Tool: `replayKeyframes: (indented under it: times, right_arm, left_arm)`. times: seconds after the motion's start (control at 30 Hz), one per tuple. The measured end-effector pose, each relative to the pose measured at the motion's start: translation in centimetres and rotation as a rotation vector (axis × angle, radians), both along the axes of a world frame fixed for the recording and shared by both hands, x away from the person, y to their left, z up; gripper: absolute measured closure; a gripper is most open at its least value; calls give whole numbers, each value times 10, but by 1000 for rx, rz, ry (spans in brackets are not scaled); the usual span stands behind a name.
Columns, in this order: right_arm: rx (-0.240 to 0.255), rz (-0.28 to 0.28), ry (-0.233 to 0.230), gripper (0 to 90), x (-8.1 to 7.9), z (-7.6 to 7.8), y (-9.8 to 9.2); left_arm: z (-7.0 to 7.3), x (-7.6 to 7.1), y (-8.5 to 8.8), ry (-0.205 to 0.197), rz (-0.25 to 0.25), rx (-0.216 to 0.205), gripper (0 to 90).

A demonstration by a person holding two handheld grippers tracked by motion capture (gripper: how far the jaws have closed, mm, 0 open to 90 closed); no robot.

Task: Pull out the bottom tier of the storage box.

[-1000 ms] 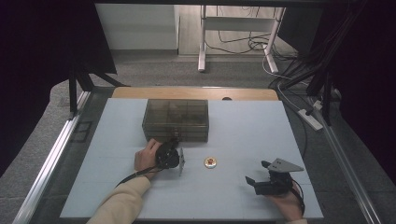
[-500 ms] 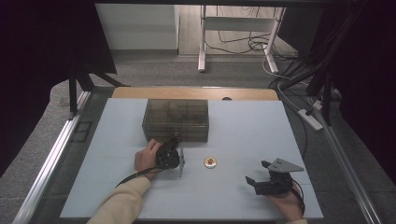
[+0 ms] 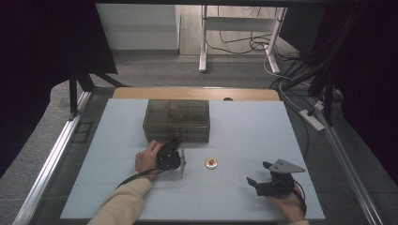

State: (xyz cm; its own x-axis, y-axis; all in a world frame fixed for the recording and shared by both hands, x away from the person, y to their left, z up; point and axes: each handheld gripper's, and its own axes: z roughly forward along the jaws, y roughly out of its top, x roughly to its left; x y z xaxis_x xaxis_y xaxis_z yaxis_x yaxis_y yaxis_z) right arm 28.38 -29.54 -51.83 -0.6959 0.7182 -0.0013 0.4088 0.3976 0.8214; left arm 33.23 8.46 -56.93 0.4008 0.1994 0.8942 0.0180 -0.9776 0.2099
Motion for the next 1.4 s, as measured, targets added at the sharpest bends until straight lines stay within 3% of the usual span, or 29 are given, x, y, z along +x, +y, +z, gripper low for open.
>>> replayKeyframes:
  times: [0.87, 1.4]
  right_arm:
    - [2, -3, 0, 92, 0, 0, -1]
    - [2, -4, 6, 92, 0, -1, -2]
  left_arm:
    - [-3, -4, 1, -47, -11, 5, 804]
    - [-5, -10, 2, -47, -14, 21, 804]
